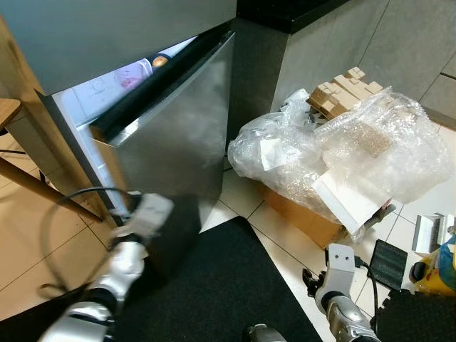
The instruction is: Restocking fridge
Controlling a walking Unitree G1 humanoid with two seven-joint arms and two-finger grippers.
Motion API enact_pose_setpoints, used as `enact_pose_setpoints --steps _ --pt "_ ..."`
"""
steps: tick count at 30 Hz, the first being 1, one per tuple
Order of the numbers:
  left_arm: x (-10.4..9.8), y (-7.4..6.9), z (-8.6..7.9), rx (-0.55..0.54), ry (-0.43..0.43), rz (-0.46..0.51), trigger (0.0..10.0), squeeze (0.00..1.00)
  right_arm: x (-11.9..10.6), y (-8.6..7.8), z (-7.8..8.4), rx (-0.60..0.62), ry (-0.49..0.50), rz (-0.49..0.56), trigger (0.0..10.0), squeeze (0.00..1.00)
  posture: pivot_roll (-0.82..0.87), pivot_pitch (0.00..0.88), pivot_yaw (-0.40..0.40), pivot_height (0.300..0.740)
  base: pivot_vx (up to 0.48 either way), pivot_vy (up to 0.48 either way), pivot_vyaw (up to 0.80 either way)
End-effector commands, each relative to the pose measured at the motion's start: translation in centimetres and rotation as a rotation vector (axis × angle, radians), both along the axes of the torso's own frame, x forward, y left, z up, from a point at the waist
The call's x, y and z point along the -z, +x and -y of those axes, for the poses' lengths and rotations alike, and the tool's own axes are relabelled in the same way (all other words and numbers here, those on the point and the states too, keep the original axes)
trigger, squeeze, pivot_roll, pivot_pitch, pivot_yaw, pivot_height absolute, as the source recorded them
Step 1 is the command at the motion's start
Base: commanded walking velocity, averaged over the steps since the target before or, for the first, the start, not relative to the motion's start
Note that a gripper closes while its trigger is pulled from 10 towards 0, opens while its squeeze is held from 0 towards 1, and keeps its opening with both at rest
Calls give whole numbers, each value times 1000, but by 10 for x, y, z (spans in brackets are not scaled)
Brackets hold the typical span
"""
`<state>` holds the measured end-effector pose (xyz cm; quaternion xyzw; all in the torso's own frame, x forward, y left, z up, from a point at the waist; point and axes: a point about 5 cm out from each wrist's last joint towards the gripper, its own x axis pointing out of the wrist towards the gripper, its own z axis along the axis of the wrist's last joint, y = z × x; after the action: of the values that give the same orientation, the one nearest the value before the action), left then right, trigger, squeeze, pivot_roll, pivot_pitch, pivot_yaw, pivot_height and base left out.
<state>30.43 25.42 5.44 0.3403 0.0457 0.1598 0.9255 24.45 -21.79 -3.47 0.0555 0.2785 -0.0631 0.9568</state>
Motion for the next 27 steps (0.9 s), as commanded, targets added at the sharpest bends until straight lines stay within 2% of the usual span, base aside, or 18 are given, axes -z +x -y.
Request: enact_pose_setpoints --steps 1,2,4,6,10,11,12,14,15,16,17,18,20,22,24,27 --pt "11 -20 -30 -134 27 -53 10000 0 5 -5 -1 -6 -2 -25 10000 0 -95 154 7 716 0 0 0" --pt "12 -27 -41 -180 38 -61 10000 0 5 -6 -2 -9 -3 -27 10000 0 -93 153 6 716 0 0 0" --pt "12 -27 -41 -180 38 -61 10000 0 5 -6 -2 -9 -3 -27 10000 0 -93 153 6 716 0 0 0" --pt "17 -37 -51 -230 33 -74 10000 0 6 -7 -2 -13 -4 -34 10000 0 -89 147 5 716 0 0 0" --pt "28 -47 -50 -249 10 -103 10000 0 7 -7 -4 -22 -7 -40 10000 0 -90 142 5 716 0 0 0" --pt "45 -56 -37 -226 -74 -174 10000 0 8 -8 -8 -51 -9 -51 10000 0 -91 136 4 716 0 0 0" --pt "54 -59 -30 -213 -133 -212 10000 0 9 -9 -10 -68 -7 -55 10000 0 -91 136 4 716 0 0 0" --pt "54 -59 -30 -213 -133 -212 10000 0 9 -9 -10 -68 -7 -55 10000 0 -91 136 4 716 0 0 0" --pt "62 -63 -22 -192 -201 -255 10000 0 10 -10 -13 -83 -3 -62 10000 0 -89 130 3 716 0 0 0" --pt "77 -70 -7 -146 -325 -332 10000 0 13 -12 -18 -105 16 -76 10000 0 -88 128 3 716 0 0 0" --pt "97 -84 18 -58 -510 -422 10000 0 19 -18 -26 -140 41 -109 10000 0 -92 125 5 716 0 0 0" --pt "97 -84 18 -58 -510 -422 10000 0 19 -18 -26 -140 41 -109 10000 0 -92 125 5 716 0 0 0" --pt "102 -90 28 -45 -576 -419 10000 0 22 -22 -30 -159 32 -135 10000 0 -96 120 7 716 0 0 0" --pt "106 -94 33 -104 -629 -404 10000 0 24 -24 -32 -156 32 -140 10000 0 -93 104 4 716 0 0 0" --pt "108 -96 35 -118 -644 -405 10000 0 25 -25 -33 -155 34 -140 10000 0 -93 104 4 716 0 0 0" --pt "109 -99 40 -74 -569 -420 10000 0 27 -28 -35 -175 16 -153 10000 0 -87 89 -1 716 0 0 0"
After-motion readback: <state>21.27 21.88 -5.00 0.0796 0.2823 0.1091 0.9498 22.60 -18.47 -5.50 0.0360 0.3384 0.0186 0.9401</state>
